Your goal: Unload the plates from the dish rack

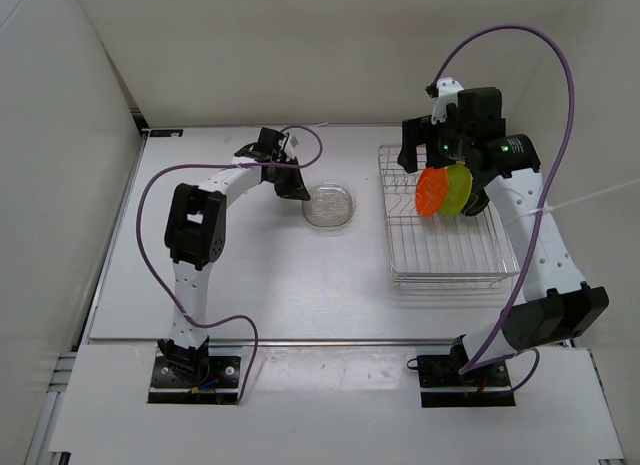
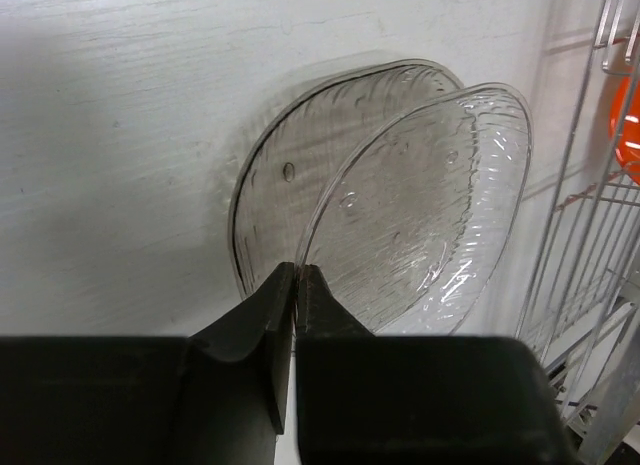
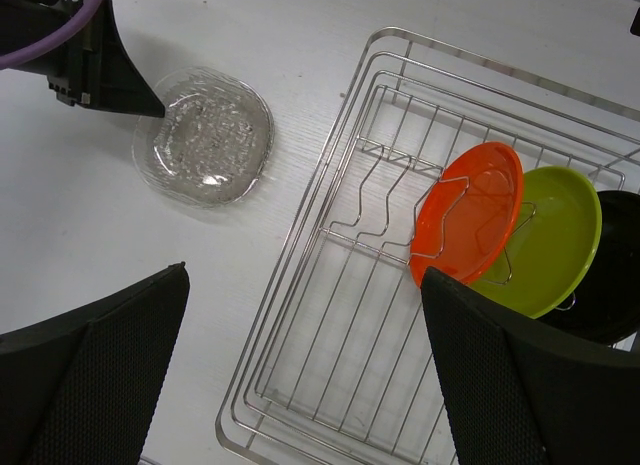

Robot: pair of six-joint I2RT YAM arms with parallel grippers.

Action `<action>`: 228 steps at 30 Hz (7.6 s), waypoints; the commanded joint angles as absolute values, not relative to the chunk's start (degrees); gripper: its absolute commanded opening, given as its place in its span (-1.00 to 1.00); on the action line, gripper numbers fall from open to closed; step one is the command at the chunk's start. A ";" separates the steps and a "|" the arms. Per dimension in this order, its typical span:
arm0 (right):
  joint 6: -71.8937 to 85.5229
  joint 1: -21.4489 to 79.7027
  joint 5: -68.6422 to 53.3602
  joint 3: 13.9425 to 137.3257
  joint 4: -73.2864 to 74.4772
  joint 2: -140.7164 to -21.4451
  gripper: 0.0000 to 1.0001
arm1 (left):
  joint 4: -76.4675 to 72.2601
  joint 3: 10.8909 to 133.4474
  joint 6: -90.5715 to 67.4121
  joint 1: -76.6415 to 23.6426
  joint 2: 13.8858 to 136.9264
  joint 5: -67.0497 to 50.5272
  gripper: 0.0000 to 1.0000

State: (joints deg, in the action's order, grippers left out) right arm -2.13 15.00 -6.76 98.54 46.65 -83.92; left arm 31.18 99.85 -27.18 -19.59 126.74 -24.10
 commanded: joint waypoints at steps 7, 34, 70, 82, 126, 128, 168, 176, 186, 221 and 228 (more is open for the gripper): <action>-2.81 14.85 -7.65 98.70 45.79 -81.74 1.00 | 30.67 100.72 -26.81 -19.51 127.79 -23.29 -0.60; -3.34 14.85 -8.70 98.70 46.32 -80.68 1.00 | 30.67 102.83 -26.81 -19.51 122.35 -24.35 -0.22; -8.43 7.12 4.65 95.89 41.84 -90.96 0.87 | 42.17 109.50 -11.96 -14.33 104.41 -6.35 1.00; -11.78 7.12 13.09 102.74 40.61 -104.50 0.26 | 45.35 101.61 -4.22 -12.57 91.76 1.85 1.00; -12.48 14.59 46.49 108.19 39.13 -97.57 -1.00 | 40.17 96.32 -5.27 -7.73 92.81 -9.91 1.00; -11.61 13.89 45.28 107.67 38.14 -94.49 -1.00 | 39.02 96.33 -5.89 -8.78 93.52 -12.55 1.00; -2.29 10.63 -25.22 103.27 45.35 -86.13 -1.00 | 37.18 120.15 -12.92 -30.59 109.87 -33.22 -0.60; -3.52 10.63 -28.04 101.35 46.49 -85.61 -0.35 | 36.65 114.55 -14.77 -30.59 107.33 -26.91 -0.79; -4.04 10.63 -15.66 99.49 45.97 -84.46 1.00 | 34.28 95.47 -15.82 -11.18 98.35 -21.78 -0.79; -5.63 10.63 -9.67 95.10 44.12 -80.07 1.00 | 28.39 81.65 -12.13 6.85 116.54 -35.78 -0.79; -5.63 10.63 -9.67 94.57 44.12 -79.54 1.00 | 28.39 81.12 -11.60 8.08 118.12 -33.84 -0.79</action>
